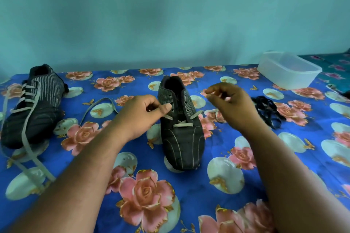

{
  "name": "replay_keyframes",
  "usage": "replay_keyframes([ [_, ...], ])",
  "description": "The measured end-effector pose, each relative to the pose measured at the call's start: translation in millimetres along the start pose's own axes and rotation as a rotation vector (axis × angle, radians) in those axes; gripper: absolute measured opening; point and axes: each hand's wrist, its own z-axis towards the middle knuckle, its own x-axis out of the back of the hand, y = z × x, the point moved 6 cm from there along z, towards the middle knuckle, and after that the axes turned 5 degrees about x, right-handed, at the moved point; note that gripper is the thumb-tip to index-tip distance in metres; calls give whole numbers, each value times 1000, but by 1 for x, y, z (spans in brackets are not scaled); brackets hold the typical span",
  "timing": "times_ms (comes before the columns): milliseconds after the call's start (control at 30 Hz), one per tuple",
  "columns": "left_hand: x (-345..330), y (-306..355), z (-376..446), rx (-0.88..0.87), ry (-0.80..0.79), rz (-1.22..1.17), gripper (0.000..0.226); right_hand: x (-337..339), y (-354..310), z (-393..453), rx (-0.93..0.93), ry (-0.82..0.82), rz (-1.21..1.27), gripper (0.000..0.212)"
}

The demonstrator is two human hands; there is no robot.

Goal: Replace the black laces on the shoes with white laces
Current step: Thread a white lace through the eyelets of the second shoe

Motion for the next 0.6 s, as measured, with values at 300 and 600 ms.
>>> replay_keyframes([
  [300, -16, 13, -8, -9, 158, 56, 74, 20, 53, 6, -161, -78, -618, 18],
  [600, -15, 15, -11, 75, 160, -10, 73, 30, 61, 4, -257, -102, -759, 28],
])
